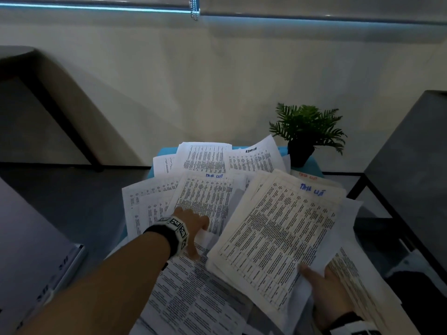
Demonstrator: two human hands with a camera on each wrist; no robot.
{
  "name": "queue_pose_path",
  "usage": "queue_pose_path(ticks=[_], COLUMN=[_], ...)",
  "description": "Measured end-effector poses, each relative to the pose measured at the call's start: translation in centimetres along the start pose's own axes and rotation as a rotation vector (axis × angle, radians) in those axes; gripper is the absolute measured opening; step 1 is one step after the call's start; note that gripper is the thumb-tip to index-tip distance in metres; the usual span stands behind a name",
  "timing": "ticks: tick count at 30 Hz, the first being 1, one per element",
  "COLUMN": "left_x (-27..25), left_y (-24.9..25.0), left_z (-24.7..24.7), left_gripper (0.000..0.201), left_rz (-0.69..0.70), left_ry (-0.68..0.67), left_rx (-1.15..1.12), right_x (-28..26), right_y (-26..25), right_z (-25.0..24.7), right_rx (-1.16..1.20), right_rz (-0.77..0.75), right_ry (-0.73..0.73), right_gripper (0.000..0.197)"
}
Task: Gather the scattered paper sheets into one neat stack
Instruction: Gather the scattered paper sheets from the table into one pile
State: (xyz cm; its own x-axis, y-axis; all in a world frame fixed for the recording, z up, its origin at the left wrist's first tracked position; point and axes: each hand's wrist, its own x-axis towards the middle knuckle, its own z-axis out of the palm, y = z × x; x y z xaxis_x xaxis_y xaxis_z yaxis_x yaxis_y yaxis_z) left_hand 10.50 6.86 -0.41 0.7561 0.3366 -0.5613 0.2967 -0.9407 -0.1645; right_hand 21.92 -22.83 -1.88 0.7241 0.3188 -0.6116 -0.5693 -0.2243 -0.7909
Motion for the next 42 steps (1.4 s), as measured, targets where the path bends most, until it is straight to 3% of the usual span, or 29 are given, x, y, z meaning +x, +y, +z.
queue_pose_path(ticks=[2,4,6,8,11,14,16,18,22,25,29,35,37,40,42], left_x=[0.1,0.0,-0.4,-1.3,-3.8,-6.0,-7.5,-8.7,-10.0,-8.9,-6.6,-5.4,-5.0,-4.5,-4.3], left_y=[0.3,0.6,0.6,-0.3,-3.3,-6.6,-8.0,-8.1,-4.7,-1.5,1.4,4.9,5.3,5.6,6.1], left_z=[-0.6,-0.7,-0.4,-0.4,-0.7,0.3,1.4,2.1,1.7,1.8,3.1,2.2,1.6,1.3,1.0], left_gripper=[0.083,0.064,0.029,0.017,0.026,0.031,0.031,0.036,0.011,0.013,0.037,0.016,0.030,0.073,0.066], left_rz=[0.006,0.007,-0.013,-0.081,-0.236,-0.446,-0.464,-0.453,-0.355,-0.274,-0.212,-0.156,-0.154,-0.090,-0.027], left_ry=[-0.015,0.004,0.047,0.089,0.271,0.551,0.714,0.780,0.735,0.624,0.568,0.545,0.521,0.486,0.509], left_rx=[0.106,0.093,-0.113,-0.318,-0.544,-0.967,-1.247,-1.407,-1.502,-1.597,-1.750,-1.933,-1.985,-2.002,-1.980], right_x=[-0.2,-0.1,0.3,0.8,2.0,2.2,1.7,1.1,-0.6,-1.5,-2.6,-3.3,-2.7,-2.3,-2.3], right_y=[-0.1,-0.3,-0.3,-0.5,-0.9,-1.2,-1.0,-0.9,-2.1,-2.6,-2.9,-4.6,-5.0,-5.7,-6.3], right_z=[-0.1,-0.3,-0.4,-0.6,-1.0,-0.6,0.5,1.8,4.0,5.2,5.7,4.0,3.1,2.0,1.2], right_rx=[0.004,0.019,0.041,0.075,0.165,0.182,0.145,0.109,0.038,-0.027,-0.040,-0.110,-0.186,-0.156,-0.059], right_rz=[-0.020,-0.028,-0.042,-0.062,-0.100,-0.124,-0.128,-0.115,-0.116,-0.184,-0.363,-0.301,-0.270,-0.167,-0.114], right_ry=[-0.005,0.017,0.089,0.201,0.273,0.315,0.274,0.203,0.020,-0.052,-0.088,-0.206,-0.207,-0.230,-0.277], right_gripper=[0.025,0.027,0.045,0.057,0.051,0.045,0.045,0.040,0.017,0.001,0.017,0.021,0.021,0.026,0.036])
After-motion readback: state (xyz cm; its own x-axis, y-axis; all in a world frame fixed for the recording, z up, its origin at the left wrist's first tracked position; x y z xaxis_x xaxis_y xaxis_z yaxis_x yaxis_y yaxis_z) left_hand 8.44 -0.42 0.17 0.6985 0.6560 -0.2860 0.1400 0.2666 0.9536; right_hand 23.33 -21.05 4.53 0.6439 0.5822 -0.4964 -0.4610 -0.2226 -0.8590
